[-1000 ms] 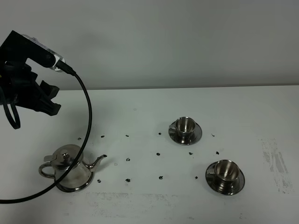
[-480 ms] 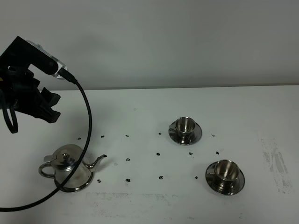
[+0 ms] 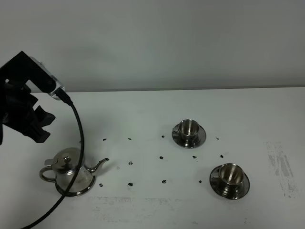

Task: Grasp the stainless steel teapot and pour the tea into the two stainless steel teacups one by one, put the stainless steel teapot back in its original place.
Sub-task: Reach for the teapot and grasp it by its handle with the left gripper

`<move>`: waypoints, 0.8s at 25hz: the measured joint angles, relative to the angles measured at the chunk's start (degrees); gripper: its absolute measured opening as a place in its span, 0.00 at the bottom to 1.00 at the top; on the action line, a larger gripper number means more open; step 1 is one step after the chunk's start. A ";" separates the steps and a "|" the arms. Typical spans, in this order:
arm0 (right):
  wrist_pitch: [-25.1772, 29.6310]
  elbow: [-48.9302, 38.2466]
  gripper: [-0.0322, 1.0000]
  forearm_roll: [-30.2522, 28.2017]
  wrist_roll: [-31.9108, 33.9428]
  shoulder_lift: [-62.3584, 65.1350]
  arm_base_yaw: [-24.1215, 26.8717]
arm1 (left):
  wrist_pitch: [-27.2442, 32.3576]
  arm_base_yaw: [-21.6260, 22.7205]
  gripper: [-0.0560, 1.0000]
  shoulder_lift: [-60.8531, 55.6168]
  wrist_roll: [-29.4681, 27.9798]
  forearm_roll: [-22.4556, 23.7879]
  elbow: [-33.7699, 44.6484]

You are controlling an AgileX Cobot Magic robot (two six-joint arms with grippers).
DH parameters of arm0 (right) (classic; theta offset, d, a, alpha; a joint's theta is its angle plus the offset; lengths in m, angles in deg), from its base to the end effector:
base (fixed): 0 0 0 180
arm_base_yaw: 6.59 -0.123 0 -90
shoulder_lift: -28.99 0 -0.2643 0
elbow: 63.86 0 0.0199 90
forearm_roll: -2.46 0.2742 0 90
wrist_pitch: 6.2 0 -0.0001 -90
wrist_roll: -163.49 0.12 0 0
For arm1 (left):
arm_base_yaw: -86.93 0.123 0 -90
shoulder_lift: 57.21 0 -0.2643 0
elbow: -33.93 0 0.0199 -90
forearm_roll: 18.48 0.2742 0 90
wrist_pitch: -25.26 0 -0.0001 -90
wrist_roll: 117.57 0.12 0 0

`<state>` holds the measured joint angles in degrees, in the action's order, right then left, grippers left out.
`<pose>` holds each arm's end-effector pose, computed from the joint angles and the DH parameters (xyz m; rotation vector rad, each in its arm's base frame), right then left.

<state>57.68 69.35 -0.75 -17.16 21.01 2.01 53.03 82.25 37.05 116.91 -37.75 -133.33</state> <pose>0.0544 -0.0143 0.2766 0.1491 2.0684 -0.1663 0.3710 -0.0489 0.2438 0.9025 2.1373 0.1080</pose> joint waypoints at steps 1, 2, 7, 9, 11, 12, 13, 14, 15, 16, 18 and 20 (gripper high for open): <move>0.00 0.00 0.26 0.00 0.00 0.00 0.00 | -0.26 0.42 0.56 -0.80 0.62 0.12 0.72; 0.00 0.00 0.26 0.00 0.00 0.00 0.00 | -0.48 0.71 0.56 -1.73 1.44 0.12 1.53; 0.00 0.00 0.26 0.00 0.00 0.00 0.00 | -0.55 1.65 0.56 -4.40 9.96 1.20 5.59; 0.00 0.00 0.26 0.00 0.00 0.00 0.00 | 0.44 1.84 0.56 -4.40 13.66 2.74 6.13; 0.00 0.00 0.26 0.00 0.00 0.00 0.00 | 1.57 1.94 0.56 -4.34 17.87 3.59 6.30; 0.00 0.00 0.26 0.00 0.00 0.00 0.00 | 2.16 1.94 0.56 -4.27 19.85 3.75 6.30; 0.00 0.00 0.26 0.00 0.00 0.00 0.00 | 2.77 1.94 0.56 -4.14 21.37 3.81 6.30; 0.00 0.00 0.26 0.00 0.00 0.00 0.00 | 3.57 1.94 0.56 -3.89 22.90 3.87 6.30; 0.00 0.00 0.26 0.00 0.00 0.00 0.00 | 4.47 1.94 0.56 -3.49 24.01 3.92 6.30; 0.00 0.00 0.26 0.00 0.00 0.00 0.00 | 5.91 1.94 0.56 -2.87 24.70 3.92 6.23; 0.00 0.00 0.26 0.00 0.00 0.00 0.00 | 10.25 1.94 0.55 -1.10 25.50 3.92 4.98; 0.00 0.00 0.26 0.00 0.00 0.00 0.00 | 15.13 1.85 0.54 1.26 25.95 4.18 2.68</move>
<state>57.68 69.35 -0.75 -17.16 21.01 2.01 68.16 84.10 38.31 142.86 -33.57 -130.65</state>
